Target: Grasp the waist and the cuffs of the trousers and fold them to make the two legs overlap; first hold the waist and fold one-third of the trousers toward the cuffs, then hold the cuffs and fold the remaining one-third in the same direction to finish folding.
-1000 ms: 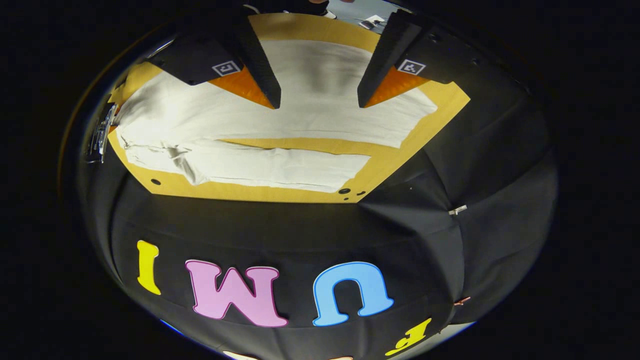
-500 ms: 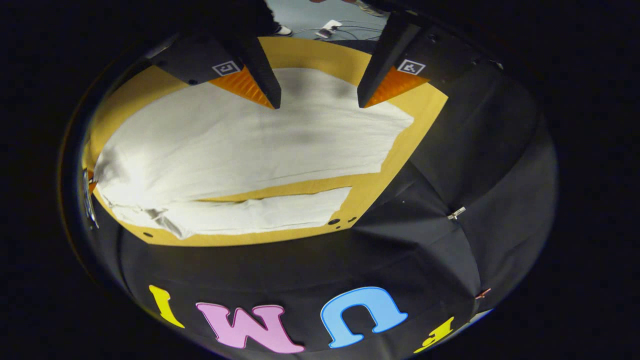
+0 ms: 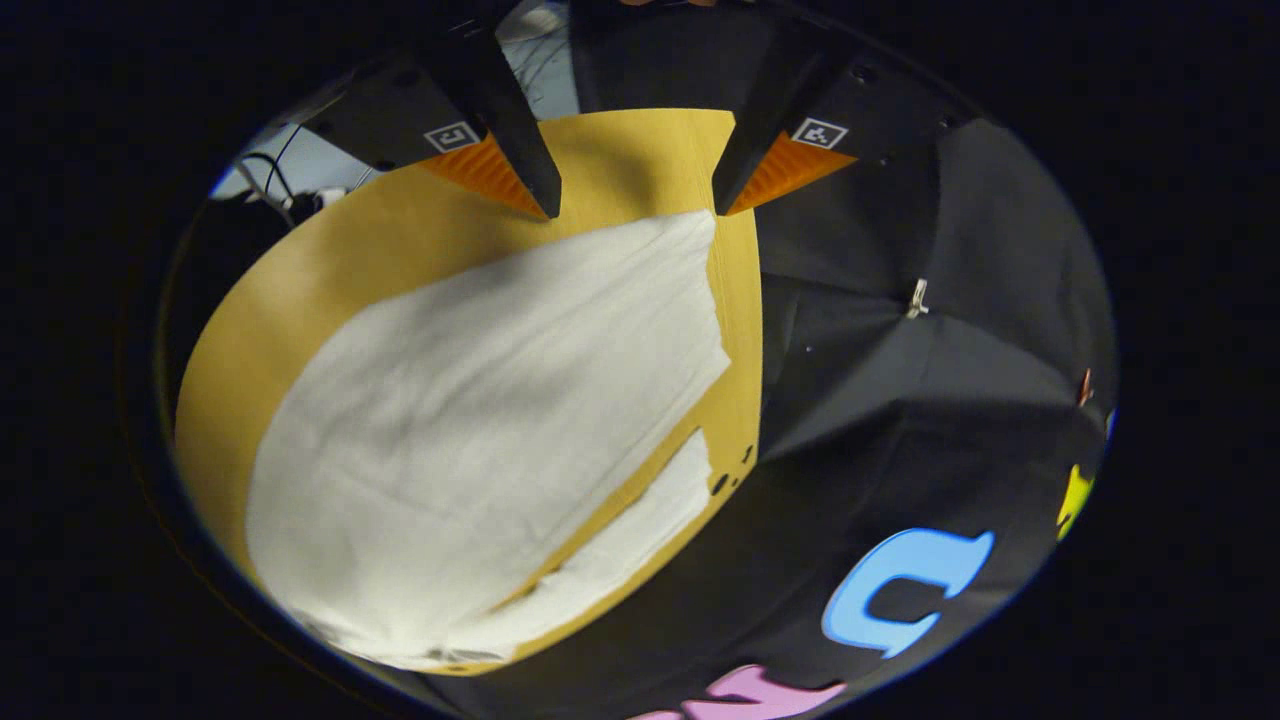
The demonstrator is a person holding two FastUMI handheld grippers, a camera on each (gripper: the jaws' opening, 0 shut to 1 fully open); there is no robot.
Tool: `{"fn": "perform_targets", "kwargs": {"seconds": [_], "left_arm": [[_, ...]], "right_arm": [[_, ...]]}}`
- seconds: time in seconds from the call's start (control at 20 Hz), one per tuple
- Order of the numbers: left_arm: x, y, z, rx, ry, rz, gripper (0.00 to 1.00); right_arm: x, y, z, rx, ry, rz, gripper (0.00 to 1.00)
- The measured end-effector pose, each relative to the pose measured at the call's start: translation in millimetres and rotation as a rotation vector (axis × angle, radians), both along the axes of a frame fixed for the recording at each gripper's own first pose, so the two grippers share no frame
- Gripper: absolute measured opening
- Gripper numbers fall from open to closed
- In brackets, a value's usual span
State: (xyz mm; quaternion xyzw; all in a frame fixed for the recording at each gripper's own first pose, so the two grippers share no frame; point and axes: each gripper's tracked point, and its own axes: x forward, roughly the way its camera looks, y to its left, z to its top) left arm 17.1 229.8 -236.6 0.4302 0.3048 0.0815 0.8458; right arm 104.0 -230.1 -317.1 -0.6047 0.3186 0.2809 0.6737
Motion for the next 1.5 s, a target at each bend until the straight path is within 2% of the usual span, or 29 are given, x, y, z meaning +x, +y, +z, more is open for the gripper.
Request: {"fn": "perform_targets", "kwargs": {"seconds": [0.2,0.35,0.4,0.5,0.55,0.6,0.65,0.7,0.75,0.9,1.1,1.3,1.5], "left_arm": [[26,14,4,0.129,0.051,-0.109,0.96],[44,12,4,0.245,0.135,-0.239,0.94],[48,10,6,0.300,0.160,-0.296,0.90],[58,4,4,0.347,0.204,-0.386,0.88],[58,1,2,0.352,0.230,-0.407,0.85],[63,0,0,0.351,0.254,-0.415,0.77],[63,-1,0,0.346,0.271,-0.411,0.72],[64,-2,-1,0.341,0.278,-0.407,0.61],[69,0,-2,0.332,0.287,-0.399,0.58],[72,-1,-7,0.320,0.298,-0.367,0.36],[71,2,-11,0.303,0.285,-0.309,0.14],[72,1,-12,0.277,0.245,-0.230,0.06],[70,-5,-3,0.206,0.170,-0.150,0.06]], "right_arm": [[2,0,0,-0.008,0.016,-0.007,0.06],[2,0,0,-0.010,0.024,-0.010,0.06],[2,-1,-1,-0.010,0.022,-0.009,0.05],[2,-1,-1,-0.013,0.018,-0.004,0.06],[2,-1,0,-0.015,0.015,-0.002,0.06],[2,-1,0,-0.017,0.012,0.000,0.06],[2,0,0,-0.020,0.008,0.004,0.06],[2,-1,0,-0.021,0.004,0.007,0.06],[2,-1,0,-0.021,0.000,0.008,0.06],[3,-2,0,-0.017,-0.009,0.007,0.05],[5,-4,1,-0.013,-0.039,0.004,0.06],[6,-5,2,0.042,-0.027,-0.061,0.05],[8,-5,8,0.107,-0.020,-0.152,0.05]]}}
